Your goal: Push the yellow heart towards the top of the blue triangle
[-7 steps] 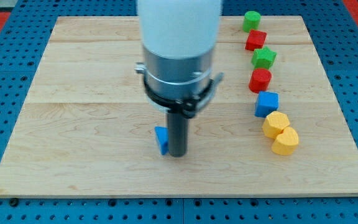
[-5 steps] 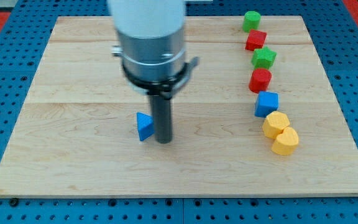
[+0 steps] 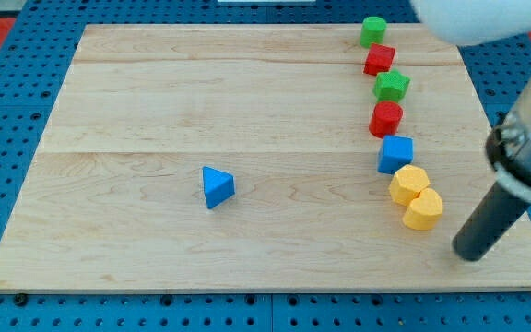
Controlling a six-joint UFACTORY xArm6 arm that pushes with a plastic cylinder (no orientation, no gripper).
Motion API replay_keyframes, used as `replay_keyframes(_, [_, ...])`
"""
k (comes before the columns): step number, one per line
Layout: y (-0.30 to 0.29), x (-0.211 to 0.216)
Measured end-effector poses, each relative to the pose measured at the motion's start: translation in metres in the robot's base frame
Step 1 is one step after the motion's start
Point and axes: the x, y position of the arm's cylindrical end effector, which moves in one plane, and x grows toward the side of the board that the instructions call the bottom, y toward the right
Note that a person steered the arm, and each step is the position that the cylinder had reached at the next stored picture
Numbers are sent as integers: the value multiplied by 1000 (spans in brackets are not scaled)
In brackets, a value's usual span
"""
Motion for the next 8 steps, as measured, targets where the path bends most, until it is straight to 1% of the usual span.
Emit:
replay_keyframes(1, [-15,-4])
replay_keyframes(2, [-51,-11])
replay_keyframes(4, [13,-48])
replay_keyframes(5, [-5,-48])
replay_keyframes(6, [-65,-47])
replay_keyframes(8, [-144,-72])
